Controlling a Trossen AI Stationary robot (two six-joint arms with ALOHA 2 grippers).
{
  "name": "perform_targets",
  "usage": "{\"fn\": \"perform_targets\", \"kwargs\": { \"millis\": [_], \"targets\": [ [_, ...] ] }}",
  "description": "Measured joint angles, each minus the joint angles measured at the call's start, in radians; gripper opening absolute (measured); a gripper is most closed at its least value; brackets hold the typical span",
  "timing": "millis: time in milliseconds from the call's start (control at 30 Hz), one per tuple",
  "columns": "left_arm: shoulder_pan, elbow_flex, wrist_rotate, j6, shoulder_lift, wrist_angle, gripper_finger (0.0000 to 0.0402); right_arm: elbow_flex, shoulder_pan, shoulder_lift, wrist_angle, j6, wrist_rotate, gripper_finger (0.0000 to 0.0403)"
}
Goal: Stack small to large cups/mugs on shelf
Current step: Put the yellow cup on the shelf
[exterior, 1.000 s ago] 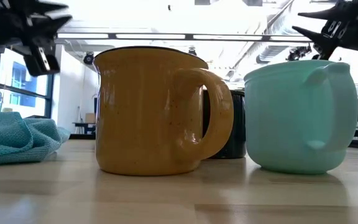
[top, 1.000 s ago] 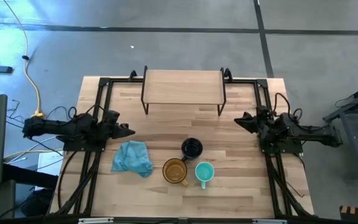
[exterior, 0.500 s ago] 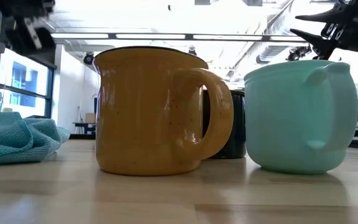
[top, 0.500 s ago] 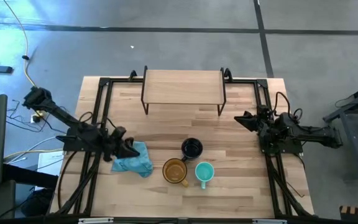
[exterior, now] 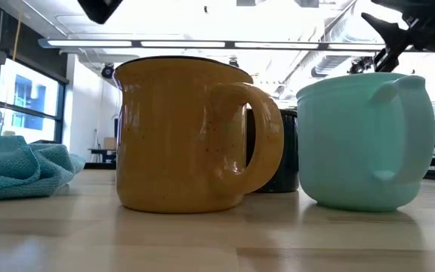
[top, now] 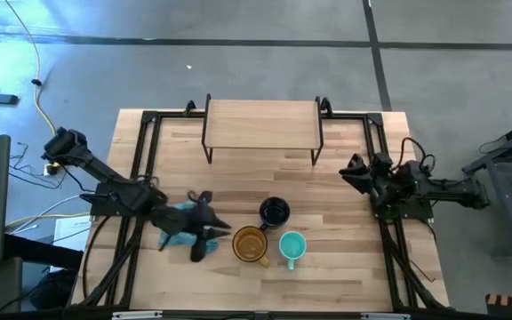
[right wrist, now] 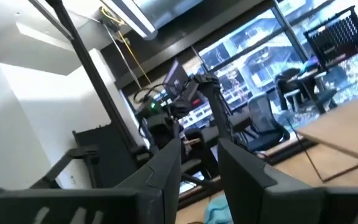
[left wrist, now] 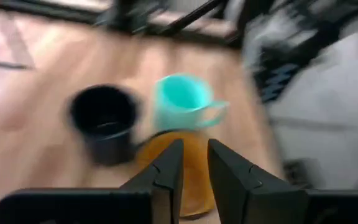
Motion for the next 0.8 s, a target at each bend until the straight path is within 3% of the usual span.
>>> {"fn": "perform_targets", "kwargs": {
  "millis": [167,400,667,800],
  "targets": [
    [0.028,0.135,-0.073,0.011,0.084,-0.187,0.0063,0.04,0.0,0.009,-0.021,-0.022,0.0,0.0096],
    [0.126,0.185,0.058,0.038,0.123,-0.233,0.0063,0.16,0.0,0.065,-0.116,-0.17,-0.048,0.0096],
    [0.203,0.185,0.206,0.026,0.123,-0.289,0.0063,0.403,0.0,0.264,-0.557,-0.244,-0.045,0.0096],
    [0.224,0.185,0.28,0.018,0.123,-0.288,0.0063,0.514,0.0,0.383,-0.657,-0.228,-0.038,0.0096]
  ]
}}
